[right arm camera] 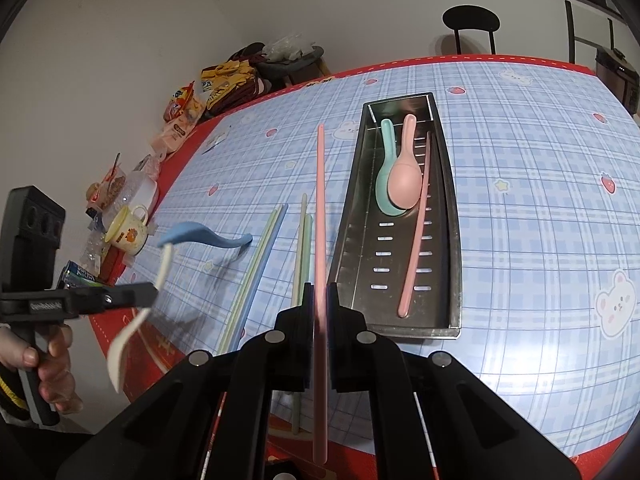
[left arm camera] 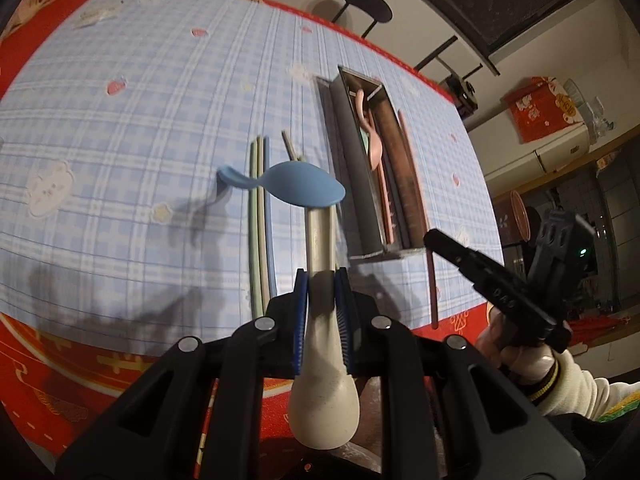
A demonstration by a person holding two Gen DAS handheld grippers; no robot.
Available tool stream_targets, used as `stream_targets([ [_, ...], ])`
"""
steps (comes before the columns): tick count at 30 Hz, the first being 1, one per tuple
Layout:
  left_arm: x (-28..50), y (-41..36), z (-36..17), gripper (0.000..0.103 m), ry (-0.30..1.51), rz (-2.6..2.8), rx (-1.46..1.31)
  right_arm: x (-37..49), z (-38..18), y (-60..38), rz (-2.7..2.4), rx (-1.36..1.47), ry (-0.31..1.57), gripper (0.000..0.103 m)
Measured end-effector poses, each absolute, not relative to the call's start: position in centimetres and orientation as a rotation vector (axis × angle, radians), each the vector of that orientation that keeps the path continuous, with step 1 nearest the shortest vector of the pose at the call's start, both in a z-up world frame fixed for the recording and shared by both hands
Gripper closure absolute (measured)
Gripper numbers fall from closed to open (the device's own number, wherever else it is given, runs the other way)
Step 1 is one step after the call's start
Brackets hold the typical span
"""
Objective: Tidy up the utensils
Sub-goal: 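Lift the cream spoon with the left tool while the right tool lifts the pink chopstick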
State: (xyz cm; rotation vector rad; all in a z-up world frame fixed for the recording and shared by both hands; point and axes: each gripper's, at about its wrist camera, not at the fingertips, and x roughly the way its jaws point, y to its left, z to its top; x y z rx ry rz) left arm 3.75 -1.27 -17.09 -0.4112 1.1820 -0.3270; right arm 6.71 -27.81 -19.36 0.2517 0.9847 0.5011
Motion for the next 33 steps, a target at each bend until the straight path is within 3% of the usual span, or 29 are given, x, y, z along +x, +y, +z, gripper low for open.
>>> stream_targets([
  [8, 4.3, -1.1, -14.9, 0.087, 1.148, -0.358, -0.403, 7.5, -19.3, -28.6, 0.459, 0.273, 0.979, 0.096],
  [10, 4.6, -1.2, -14.9, 0.099, 1.149, -0.370, -0.402, 7.7, -19.3, -29.0, 0.441, 0.282, 0.978, 0.096],
  [21, 8.6, -1.6, -16.6, 0.099, 1.197, -0.386, -0.338, 8.5, -20.1, -29.9, 0.383, 0.320, 0.997, 0.096],
  [29, 7.1, -2.7, -23.0, 0.076, 1.415, -0.424, -0.420, 8.2, -19.8, -30.5, 0.357, 0.325, 0.994, 0.096],
  [33, 6.8, -2.6, -24.9, 0.075, 1.452, -0.376, -0.451, 7.9, -19.7, -30.3, 0.367, 0.312, 0.996, 0.096],
])
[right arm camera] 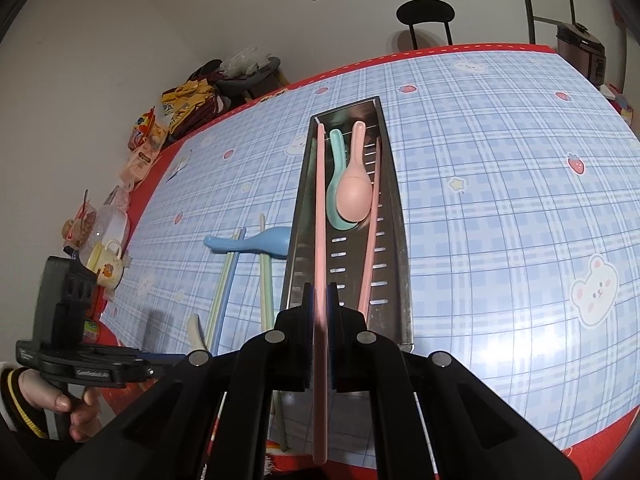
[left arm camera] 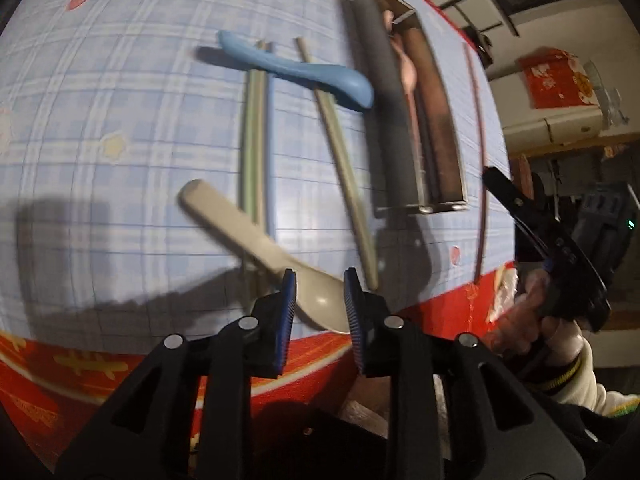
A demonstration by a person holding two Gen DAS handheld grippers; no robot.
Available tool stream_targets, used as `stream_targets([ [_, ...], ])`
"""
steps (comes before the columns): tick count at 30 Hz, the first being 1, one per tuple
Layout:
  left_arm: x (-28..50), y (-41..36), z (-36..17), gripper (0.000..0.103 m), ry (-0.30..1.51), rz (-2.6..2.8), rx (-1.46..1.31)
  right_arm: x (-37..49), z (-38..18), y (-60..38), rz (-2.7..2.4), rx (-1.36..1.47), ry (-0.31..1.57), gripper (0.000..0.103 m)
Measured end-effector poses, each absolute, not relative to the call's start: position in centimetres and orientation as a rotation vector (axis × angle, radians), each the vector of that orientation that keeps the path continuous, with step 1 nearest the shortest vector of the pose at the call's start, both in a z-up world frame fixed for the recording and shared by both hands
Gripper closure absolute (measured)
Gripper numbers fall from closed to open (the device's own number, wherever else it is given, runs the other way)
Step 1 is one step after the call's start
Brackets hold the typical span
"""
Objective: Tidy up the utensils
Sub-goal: 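Lift the cream spoon with the left tool while the right tool lifts the pink chopstick, then carry the cream spoon and pink chopstick into the steel tray and release both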
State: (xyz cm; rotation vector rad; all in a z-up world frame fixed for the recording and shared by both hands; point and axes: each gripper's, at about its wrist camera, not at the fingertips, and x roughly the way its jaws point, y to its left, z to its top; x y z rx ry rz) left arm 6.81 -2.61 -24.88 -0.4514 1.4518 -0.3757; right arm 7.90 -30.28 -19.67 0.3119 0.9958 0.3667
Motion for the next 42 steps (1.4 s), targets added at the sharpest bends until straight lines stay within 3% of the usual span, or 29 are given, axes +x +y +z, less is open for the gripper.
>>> stream_targets([
  [5, 6.7, -0.9, -25.3, 0.066, 1.419, -0.259, -0.484, 7.8, -19.4, -29.4, 0.392, 0.283, 1.000, 0.096],
  [16, 8.1, -0.8, -27.1, 0.066, 1.390, -0.184, -0.471, 7.5, -19.0, -28.4, 0.426, 0.248, 0.994, 0.096],
  [20, 8.9, -2.5, -26.7, 0.068, 1.368, -0.177, -0.341, 7.4, -18.9, -28.5, 0.425, 0.252, 0.991, 0.096],
  [24, 9.5, -4.3, -26.7, 0.080, 1.356, -0.182, -0.230, 7.2, -18.7, -28.5, 0.428, 0.249, 0.985, 0.096],
  [32, 9.0, -7.4, -26.3, 0.080, 1.329, -0.275, -0.096, 7.1, -18.8, -29.2, 0.410, 0.266, 0.986, 0.096],
  [35, 8.8, -8.4, -25.1, 0.092, 1.275, -0.319, -0.052, 7.1, -18.8, -29.1, 0.414, 0.265, 0.986, 0.096],
  [42, 9.1, -7.4, -25.1, 0.093, 1.279, -0.345, -0.133, 7.4, -19.1, -29.2, 0.409, 0.277, 0.991, 0.096],
])
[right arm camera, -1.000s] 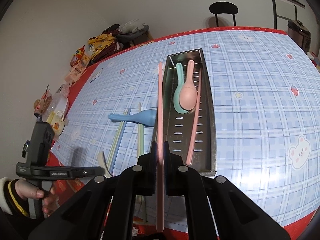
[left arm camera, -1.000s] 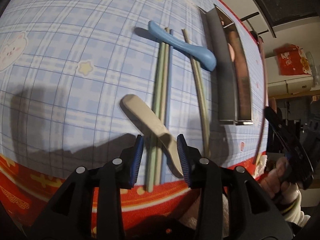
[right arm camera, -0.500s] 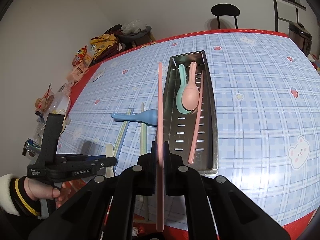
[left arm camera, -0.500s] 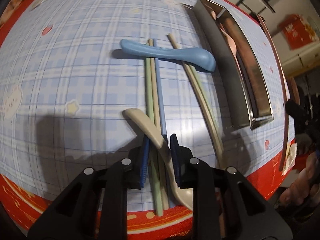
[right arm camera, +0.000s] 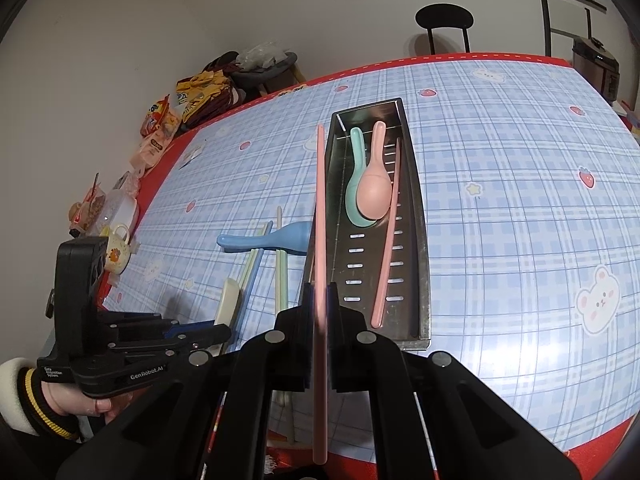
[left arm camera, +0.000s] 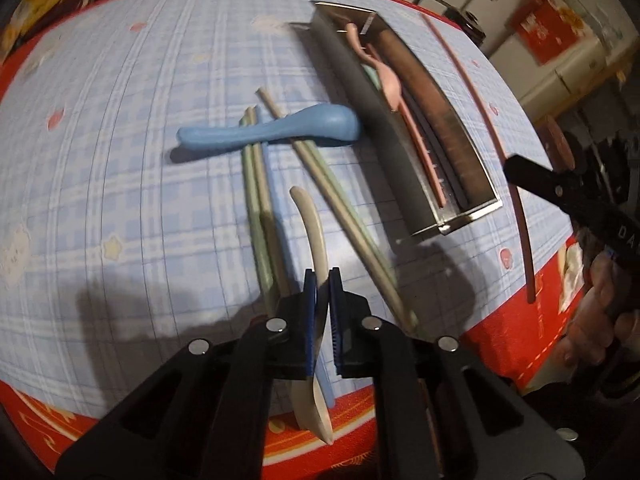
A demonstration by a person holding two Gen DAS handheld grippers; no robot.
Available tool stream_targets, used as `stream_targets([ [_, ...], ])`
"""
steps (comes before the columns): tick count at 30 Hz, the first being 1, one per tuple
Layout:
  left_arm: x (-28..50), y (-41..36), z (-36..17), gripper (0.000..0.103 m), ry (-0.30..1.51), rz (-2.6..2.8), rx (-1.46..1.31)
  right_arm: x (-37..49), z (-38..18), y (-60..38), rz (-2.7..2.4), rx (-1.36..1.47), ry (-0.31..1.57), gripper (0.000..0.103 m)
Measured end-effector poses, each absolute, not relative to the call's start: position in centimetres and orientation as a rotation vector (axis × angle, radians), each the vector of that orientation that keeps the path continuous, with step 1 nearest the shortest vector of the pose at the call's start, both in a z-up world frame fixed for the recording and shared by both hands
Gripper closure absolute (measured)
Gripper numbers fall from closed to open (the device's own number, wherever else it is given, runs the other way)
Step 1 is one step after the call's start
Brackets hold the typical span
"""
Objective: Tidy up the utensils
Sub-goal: 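Carry the cream spoon and pink chopstick into the steel tray and release both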
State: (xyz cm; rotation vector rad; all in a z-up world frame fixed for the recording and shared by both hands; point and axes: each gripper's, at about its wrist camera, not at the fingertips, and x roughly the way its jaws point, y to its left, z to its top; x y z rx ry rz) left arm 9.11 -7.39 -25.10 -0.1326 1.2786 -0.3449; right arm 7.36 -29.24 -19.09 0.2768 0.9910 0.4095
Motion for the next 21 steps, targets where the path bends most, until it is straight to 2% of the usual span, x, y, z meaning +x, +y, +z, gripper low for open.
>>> stream_targets([
  [9, 9.9, -3.8, -22.8, 0.093, 1.265, -0.332, -0.331, 7.8, -19.5, -30.1, 0.387, 0.310, 0.998, 0.096],
  [21, 17.4, -8.1, -17.9, 0.092, 1.177, -0.439, -0.287, 11.2, -19.3, -31.7, 0.320, 0.359, 0.994, 0.096],
])
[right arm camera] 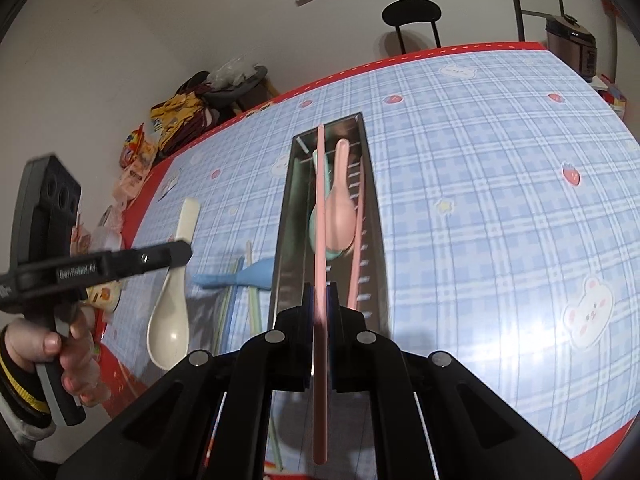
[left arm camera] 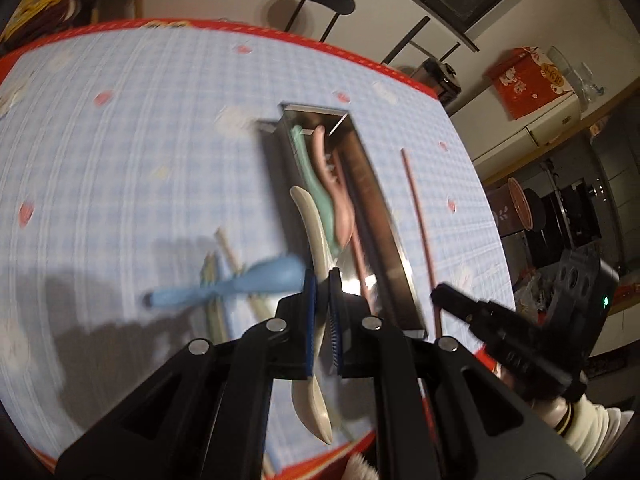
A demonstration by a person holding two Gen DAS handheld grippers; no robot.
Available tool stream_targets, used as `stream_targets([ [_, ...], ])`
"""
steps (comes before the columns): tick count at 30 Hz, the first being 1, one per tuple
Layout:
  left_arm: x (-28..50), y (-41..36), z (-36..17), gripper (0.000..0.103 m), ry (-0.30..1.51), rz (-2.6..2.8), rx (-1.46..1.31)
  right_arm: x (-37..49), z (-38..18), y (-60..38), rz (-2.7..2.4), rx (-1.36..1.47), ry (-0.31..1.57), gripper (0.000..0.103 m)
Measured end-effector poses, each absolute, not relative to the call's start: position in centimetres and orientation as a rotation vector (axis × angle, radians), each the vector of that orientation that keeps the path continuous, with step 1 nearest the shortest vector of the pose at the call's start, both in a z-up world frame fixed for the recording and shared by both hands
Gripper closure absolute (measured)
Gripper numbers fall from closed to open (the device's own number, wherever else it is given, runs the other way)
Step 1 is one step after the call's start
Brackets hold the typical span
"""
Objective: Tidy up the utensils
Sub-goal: 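Carry the cream spoon and pink chopstick into the steel tray and release both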
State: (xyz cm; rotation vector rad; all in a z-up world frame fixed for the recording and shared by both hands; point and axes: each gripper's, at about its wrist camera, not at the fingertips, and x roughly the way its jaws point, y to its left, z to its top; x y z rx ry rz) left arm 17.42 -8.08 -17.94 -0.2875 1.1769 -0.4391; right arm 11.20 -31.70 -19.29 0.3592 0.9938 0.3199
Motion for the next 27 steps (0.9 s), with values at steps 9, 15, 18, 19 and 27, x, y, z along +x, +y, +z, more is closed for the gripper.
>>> stream_targets([
  [9, 25.4, -13.5, -19.0, 0.093, 1.178, -0.441, -0.252, 15.1, -20.2, -30.2, 0.288, 0.304, 1.031, 0.096],
  [15, 28.7, -14.4, -20.7, 0.092, 1.198, -0.408, -0.240, 16.6, -21.1, -29.9, 0.252, 0.275, 1.062, 0.096],
  [18, 29.6, -14.3, -21.4, 0.093, 1.198, -0.400, -0.266, 17.1, -21.5, -29.6, 0.244, 0.258, 1.074, 0.096],
  [19, 29.7, -14.3, -21.5, 0.092, 1.199, -0.401, -0.268, 17.2, -21.6, -29.5, 0.243, 0.255, 1.077, 0.096],
  [27, 30.8, -15.1, -22.5, 0.092, 1.205, -0.402, -0.263, 17.5, -22.2, -29.6, 0.226, 0.259, 1.096, 0.096],
])
